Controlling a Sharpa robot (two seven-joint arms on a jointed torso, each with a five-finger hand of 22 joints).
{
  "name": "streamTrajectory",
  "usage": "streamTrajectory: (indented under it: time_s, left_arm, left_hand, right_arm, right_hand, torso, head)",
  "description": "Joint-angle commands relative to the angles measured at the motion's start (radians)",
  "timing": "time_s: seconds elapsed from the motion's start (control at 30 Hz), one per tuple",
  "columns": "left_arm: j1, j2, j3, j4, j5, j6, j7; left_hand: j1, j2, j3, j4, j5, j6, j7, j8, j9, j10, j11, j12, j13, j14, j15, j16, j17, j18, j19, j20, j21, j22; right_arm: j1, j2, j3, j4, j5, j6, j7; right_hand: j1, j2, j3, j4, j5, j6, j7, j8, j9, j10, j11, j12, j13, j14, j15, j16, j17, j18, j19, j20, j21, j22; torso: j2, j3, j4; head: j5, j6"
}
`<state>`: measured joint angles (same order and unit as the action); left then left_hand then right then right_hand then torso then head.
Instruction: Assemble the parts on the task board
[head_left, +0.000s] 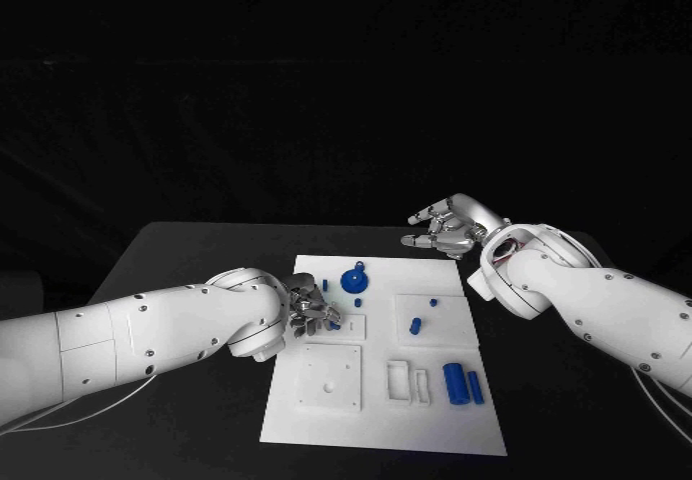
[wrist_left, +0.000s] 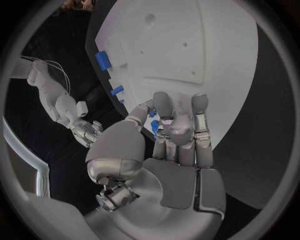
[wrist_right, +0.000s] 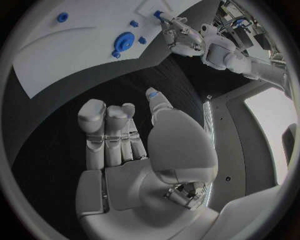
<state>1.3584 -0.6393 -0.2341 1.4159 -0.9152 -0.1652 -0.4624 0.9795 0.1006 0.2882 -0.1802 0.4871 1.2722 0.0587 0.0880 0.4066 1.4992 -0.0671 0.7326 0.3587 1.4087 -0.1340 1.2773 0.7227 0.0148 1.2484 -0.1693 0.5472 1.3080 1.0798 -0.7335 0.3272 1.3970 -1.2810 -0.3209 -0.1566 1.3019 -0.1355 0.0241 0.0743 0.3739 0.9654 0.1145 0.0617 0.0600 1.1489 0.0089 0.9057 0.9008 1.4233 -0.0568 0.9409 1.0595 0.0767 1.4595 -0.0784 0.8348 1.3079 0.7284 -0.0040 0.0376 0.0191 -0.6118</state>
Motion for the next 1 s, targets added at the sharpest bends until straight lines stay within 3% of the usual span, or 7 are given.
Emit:
streamTrajectory:
  time_s: [0.03, 0.8, 1.0]
  left_arm:
    - [-0.011, 0.009, -0.008, -0.004, -0.002, 0.07, -0.03]
    - [-0.008, 0.019, -0.007, -0.021, -0.032, 0.125, -0.042]
    - [-0.006, 0.019, -0.007, -0.025, -0.042, 0.119, -0.04]
  left_hand:
    - [0.014, 0.009, 0.02, -0.028, 0.008, 0.19, -0.108, -0.004, -0.002, 0.014, -0.039, 0.002, 0.0, -0.015, -0.015, 0.002, 0.0, -0.014, 0.005, 0.003, -0.004, 0.019]
    - [0.03, 0.001, 0.024, -0.044, 0.03, 0.19, -0.108, -0.004, -0.002, 0.014, -0.039, 0.001, 0.0, -0.015, -0.014, 0.004, 0.001, -0.013, 0.004, 0.004, -0.001, 0.019]
    - [0.032, -0.002, 0.028, -0.049, 0.052, 0.192, -0.108, -0.004, -0.003, 0.014, -0.041, 0.002, 0.001, -0.013, -0.013, 0.007, 0.005, -0.011, 0.004, 0.005, 0.001, 0.019]
  right_arm:
    - [0.0, 0.002, 0.001, -0.001, 0.001, 0.007, 0.011]
    - [-0.001, 0.005, 0.001, -0.005, 0.002, 0.009, 0.012]
    - [-0.002, 0.007, 0.001, -0.007, 0.002, 0.01, 0.013]
  right_hand:
    - [-0.003, 0.01, 0.0, -0.003, 0.007, 0.003, 0.0, -0.001, 0.001, -0.002, -0.001, 0.001, -0.001, -0.003, -0.004, 0.002, -0.002, 0.004, 0.003, -0.001, 0.0, 0.105]
    - [-0.003, 0.01, 0.0, -0.003, 0.007, 0.003, 0.0, -0.001, 0.001, -0.002, -0.001, 0.001, -0.001, -0.003, -0.004, 0.002, -0.002, 0.004, 0.003, -0.001, 0.0, 0.105]
    - [-0.003, 0.01, 0.0, -0.003, 0.007, 0.003, 0.0, -0.001, 0.001, -0.002, -0.001, 0.001, -0.001, -0.003, -0.004, 0.002, -0.002, 0.004, 0.003, -0.001, 0.0, 0.105]
  torso:
    - [-0.001, 0.0005, 0.0006]
    - [0.0, 0.0007, 0.001]
    - [0.0, 0.0004, 0.0002]
  head:
    - [0.0, -0.002]
    - [-0.001, -0.002]
    - [-0.002, -0.002]
